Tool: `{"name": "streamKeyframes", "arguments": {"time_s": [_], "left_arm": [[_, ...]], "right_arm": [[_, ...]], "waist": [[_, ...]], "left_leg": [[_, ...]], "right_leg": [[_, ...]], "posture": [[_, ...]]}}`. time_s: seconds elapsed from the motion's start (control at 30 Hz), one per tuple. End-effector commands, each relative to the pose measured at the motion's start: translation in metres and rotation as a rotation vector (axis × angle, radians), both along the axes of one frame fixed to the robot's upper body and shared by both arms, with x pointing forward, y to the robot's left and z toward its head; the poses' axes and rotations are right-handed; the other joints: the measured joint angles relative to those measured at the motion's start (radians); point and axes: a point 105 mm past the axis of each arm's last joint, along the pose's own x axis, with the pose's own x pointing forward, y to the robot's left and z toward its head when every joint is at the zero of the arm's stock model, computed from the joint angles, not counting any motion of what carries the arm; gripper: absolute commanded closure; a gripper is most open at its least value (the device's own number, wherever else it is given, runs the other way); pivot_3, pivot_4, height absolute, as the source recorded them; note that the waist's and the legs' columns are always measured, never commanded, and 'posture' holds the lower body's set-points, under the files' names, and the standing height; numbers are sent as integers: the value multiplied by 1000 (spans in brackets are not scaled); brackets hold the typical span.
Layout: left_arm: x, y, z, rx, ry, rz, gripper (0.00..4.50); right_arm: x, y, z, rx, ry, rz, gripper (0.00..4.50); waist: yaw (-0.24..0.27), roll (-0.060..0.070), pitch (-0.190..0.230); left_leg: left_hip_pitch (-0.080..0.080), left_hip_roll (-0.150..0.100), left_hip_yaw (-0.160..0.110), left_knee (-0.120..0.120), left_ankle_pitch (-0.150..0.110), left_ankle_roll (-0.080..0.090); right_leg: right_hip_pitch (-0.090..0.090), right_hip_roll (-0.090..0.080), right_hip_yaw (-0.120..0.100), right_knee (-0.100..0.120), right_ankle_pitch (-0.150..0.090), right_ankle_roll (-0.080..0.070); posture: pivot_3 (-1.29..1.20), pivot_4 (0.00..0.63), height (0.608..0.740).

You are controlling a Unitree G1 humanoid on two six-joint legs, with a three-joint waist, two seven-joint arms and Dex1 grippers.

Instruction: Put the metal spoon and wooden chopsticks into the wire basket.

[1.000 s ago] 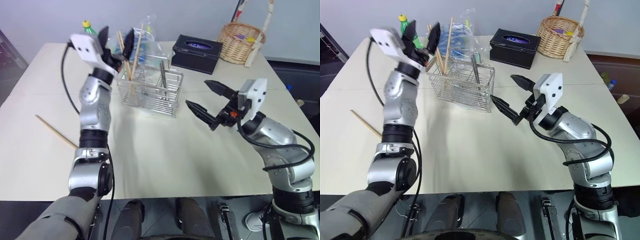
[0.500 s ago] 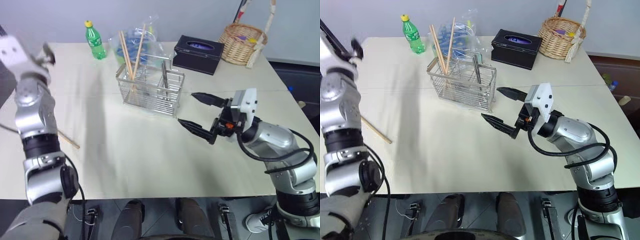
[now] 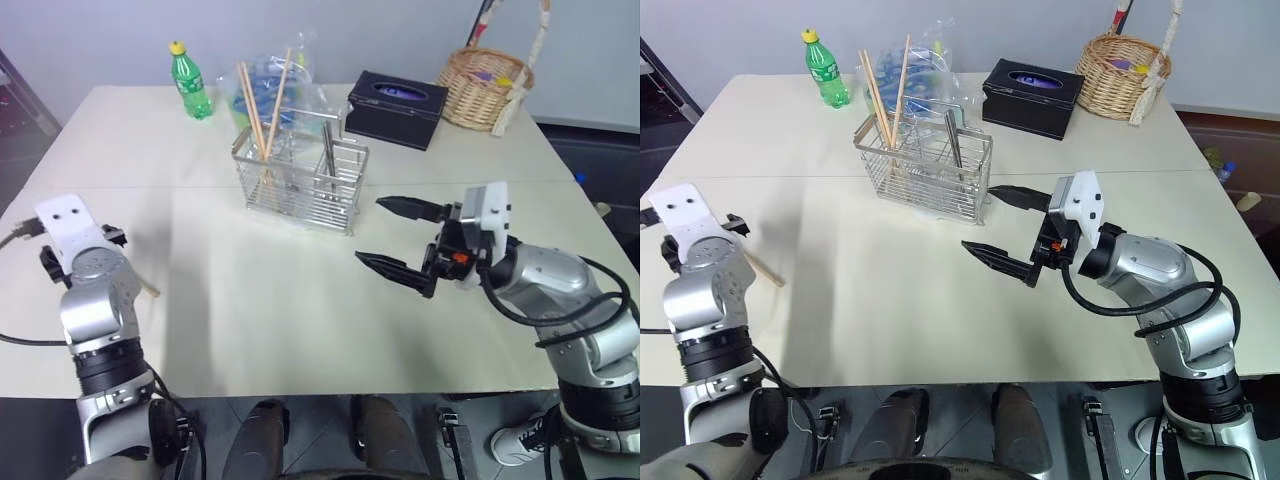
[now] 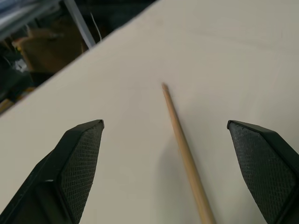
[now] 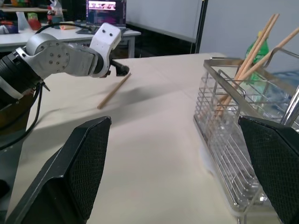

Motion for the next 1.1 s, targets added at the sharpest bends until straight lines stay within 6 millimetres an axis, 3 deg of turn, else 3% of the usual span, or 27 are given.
{"name": "streamKeyframes", "arguments": {"time_s": [0.03,0.3,0.77,0.9,1.1], "left_arm": [[-4,0,7,-25,-7,77,47],[8,-5,-11,-162,-10,109,47],[6,4,-43,-404,-26,161,47],[4,3,-48,-452,-52,157,1356],[-2,6,-50,-454,-55,171,4402]], "right_arm": [[-8,2,10,8,-43,12,0],[-8,0,10,11,-46,-21,0],[-5,-4,12,13,-58,-60,0],[-3,-6,13,12,-62,-66,0],[-1,-7,15,11,-65,-70,0]], "waist": [[-1,0,0],[-1,0,0],[-2,2,-2],[-1,5,-4],[1,7,-5]], "left_leg": [[0,0,0,0,0,0],[0,0,0,0,0,0],[1,0,0,0,0,0],[2,0,0,0,0,0],[2,0,0,0,0,0]], "right_leg": [[0,0,0,0,0,0],[0,0,0,0,0,0],[1,0,0,0,0,0],[1,0,0,0,0,0],[2,0,0,0,0,0]], "posture": [[0,150,740],[0,150,740],[0,150,740],[0,150,740],[0,150,740]]}}
